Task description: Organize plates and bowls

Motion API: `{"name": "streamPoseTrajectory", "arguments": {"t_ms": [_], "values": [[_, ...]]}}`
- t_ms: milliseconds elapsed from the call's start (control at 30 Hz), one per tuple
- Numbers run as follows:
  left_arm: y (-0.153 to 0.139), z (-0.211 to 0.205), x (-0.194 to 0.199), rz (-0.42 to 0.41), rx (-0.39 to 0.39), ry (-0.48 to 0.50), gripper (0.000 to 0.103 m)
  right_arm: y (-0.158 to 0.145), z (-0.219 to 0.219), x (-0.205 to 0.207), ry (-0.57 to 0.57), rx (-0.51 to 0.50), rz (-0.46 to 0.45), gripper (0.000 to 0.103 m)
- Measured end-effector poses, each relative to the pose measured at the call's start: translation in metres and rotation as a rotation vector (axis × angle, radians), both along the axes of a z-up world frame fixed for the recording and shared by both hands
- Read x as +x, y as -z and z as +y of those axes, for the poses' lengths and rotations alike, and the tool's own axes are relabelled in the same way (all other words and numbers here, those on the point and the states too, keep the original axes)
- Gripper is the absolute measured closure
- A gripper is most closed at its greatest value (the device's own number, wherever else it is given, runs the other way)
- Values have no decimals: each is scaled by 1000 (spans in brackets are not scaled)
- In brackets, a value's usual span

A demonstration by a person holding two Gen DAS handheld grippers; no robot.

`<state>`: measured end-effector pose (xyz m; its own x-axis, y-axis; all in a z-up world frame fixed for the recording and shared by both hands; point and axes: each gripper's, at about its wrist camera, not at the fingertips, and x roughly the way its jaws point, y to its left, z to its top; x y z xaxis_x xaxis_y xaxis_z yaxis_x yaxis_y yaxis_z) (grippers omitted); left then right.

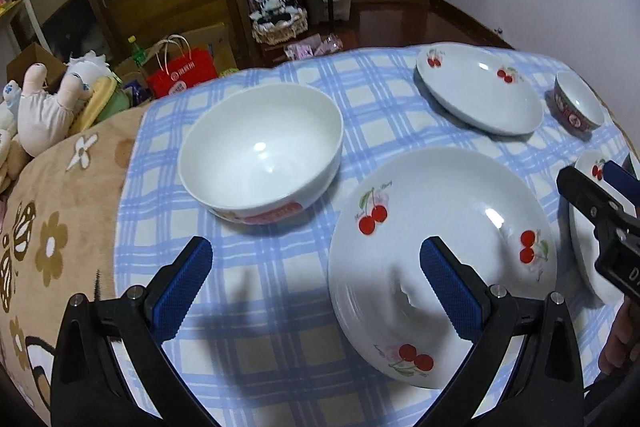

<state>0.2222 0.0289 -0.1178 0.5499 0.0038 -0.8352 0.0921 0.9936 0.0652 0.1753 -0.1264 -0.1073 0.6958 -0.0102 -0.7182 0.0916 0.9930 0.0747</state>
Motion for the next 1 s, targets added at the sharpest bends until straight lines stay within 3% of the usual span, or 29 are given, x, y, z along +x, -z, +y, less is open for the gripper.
{"name": "streamPoseTrajectory", "arguments": {"t_ms": [100,200,267,400,500,567,700,733,833,933,1000], "values": [[7,-1,3,30,-6,5,1,6,1,2,-16,-7,15,10],[13,-2,5,51,-13,3,1,13,3,7,-40,-15,52,21],[15,-4,5,61,0,7,1,17,3,11,-55,6,82,35],[22,-9,7,86,2,23,1,20,3,14,-84,33,108,38],[27,-9,8,113,-4,27,12,23,7,16,-105,14,133,39],[29,-9,8,128,-19,34,16,27,9,17,-108,6,161,46],[37,-6,12,179,-118,39,57,32,12,19,-109,-25,206,57],[41,-5,14,198,-134,30,62,33,11,19,-108,-23,216,59],[49,-5,16,222,-156,22,70,37,8,21,-106,8,238,66],[52,-4,18,213,-185,6,71,41,4,25,-115,62,268,77],[54,-1,20,204,-219,-10,71,43,5,27,-144,78,276,78]]}}
